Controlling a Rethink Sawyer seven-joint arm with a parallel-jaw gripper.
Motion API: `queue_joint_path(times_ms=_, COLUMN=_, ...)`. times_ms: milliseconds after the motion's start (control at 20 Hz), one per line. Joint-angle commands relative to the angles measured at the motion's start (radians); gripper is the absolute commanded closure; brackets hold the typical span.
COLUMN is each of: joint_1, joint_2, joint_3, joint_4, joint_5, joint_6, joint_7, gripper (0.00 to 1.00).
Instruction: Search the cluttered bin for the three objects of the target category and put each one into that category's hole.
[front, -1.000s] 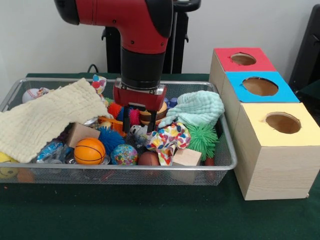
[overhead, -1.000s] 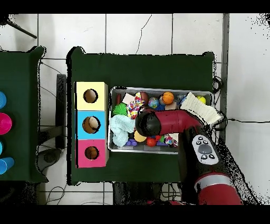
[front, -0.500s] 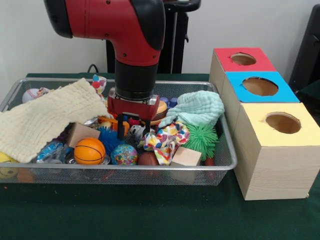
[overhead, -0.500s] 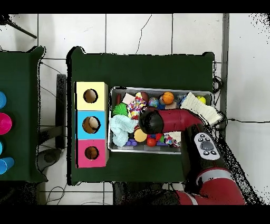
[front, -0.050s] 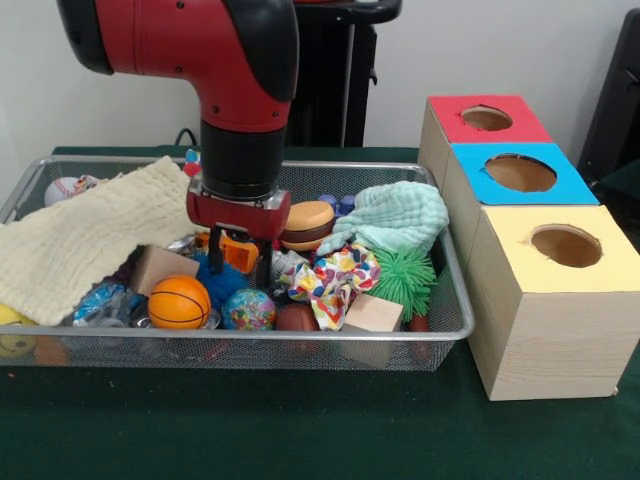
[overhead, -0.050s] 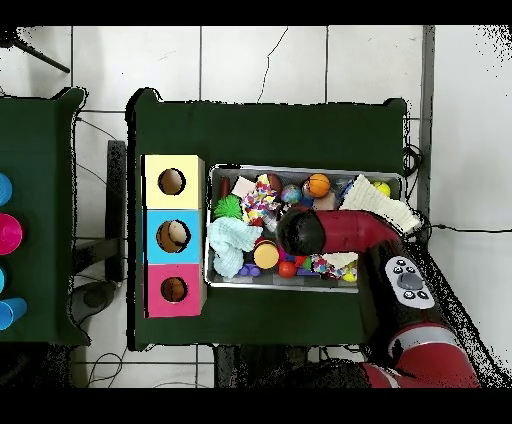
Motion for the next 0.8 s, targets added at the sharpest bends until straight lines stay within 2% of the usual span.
queue_joint_path(times_ms=50, joint_1=-0.04, joint_2=-0.032, joint_3=0.043, joint_4=0.028, joint_5=-0.032, joint_6=0.076, joint_7=-0.097, gripper=0.0)
queue_joint_path(times_ms=300, joint_1=-0.018, joint_2=-0.079, joint_3=0.016, joint_4=0.091, joint_5=-0.026, joint_6=0.075, joint_7=-0.049, gripper=0.0)
queue_joint_path(times_ms=500, joint_1=-0.018, joint_2=-0.062, joint_3=-0.001, joint_4=0.098, joint_5=-0.031, joint_6=0.066, joint_7=-0.029, gripper=0.0)
queue_joint_path(times_ms=800, joint_1=-0.003, joint_2=-0.018, joint_3=-0.034, joint_4=0.106, joint_5=-0.054, joint_6=-0.005, joint_7=0.018, gripper=0.0)
